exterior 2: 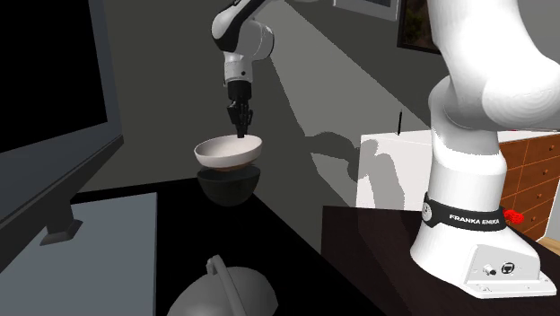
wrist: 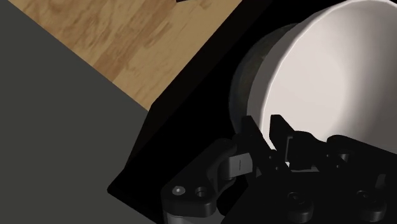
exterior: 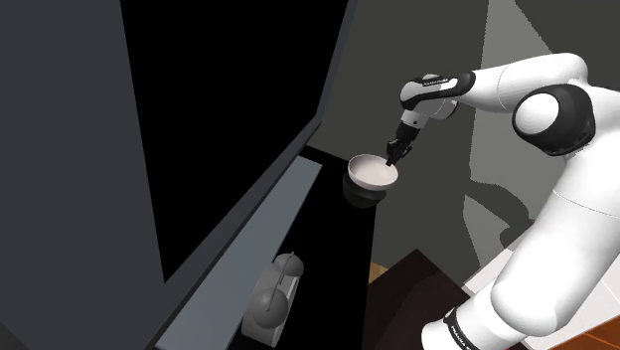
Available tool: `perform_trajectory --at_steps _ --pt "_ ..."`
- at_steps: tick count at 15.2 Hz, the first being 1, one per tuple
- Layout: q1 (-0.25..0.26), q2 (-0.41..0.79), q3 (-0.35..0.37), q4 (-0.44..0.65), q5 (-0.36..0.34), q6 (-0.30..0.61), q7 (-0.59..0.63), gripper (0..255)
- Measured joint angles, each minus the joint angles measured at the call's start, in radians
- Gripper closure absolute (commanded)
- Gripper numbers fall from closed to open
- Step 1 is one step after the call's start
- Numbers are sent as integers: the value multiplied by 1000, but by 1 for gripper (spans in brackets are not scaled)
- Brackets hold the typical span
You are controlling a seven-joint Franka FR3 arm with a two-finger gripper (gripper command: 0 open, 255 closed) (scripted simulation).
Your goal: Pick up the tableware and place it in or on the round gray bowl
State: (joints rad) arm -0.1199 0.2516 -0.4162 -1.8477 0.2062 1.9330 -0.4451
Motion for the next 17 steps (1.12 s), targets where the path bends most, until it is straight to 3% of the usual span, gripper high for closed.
perform_trajectory --at_steps 12,13,17 --pt "-5 43 7 -40 25 79 -21 255" --pt "-5 44 7 -40 25 79 -21 0" --pt "-5 44 7 -40 25 79 -21 0"
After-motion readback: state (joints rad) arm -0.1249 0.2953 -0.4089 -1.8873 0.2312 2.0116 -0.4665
